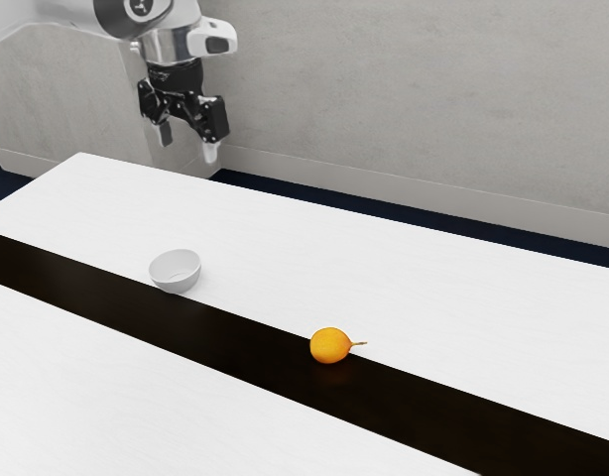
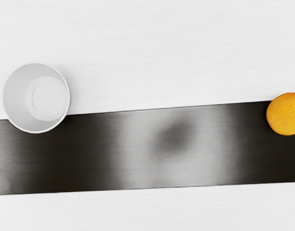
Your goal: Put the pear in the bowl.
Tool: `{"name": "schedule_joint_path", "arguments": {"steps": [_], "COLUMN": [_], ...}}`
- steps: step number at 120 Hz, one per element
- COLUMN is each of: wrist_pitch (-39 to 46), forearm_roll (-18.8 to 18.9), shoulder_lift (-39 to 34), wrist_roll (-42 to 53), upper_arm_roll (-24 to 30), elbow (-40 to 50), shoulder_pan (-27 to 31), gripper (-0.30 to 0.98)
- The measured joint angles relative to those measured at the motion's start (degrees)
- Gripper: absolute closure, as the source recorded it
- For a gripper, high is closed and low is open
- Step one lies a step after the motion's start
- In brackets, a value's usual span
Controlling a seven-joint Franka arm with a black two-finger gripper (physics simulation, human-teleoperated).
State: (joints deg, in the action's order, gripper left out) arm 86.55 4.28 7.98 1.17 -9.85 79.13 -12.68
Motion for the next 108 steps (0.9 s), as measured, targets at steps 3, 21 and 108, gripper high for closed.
{"name": "schedule_joint_path", "arguments": {"steps": [3, 21, 108], "wrist_pitch": [0.3, 0.5, 14.2], "forearm_roll": [0.1, 0.2, 0.9], "shoulder_lift": [-0.3, -1.4, 20.0], "wrist_roll": [0.1, 1.3, 52.5], "upper_arm_roll": [0.1, 2.0, 13.3], "elbow": [0.1, 0.9, 7.5], "shoulder_pan": [0.0, 0.7, -0.8], "gripper": [0.00, 0.00, 0.00]}}
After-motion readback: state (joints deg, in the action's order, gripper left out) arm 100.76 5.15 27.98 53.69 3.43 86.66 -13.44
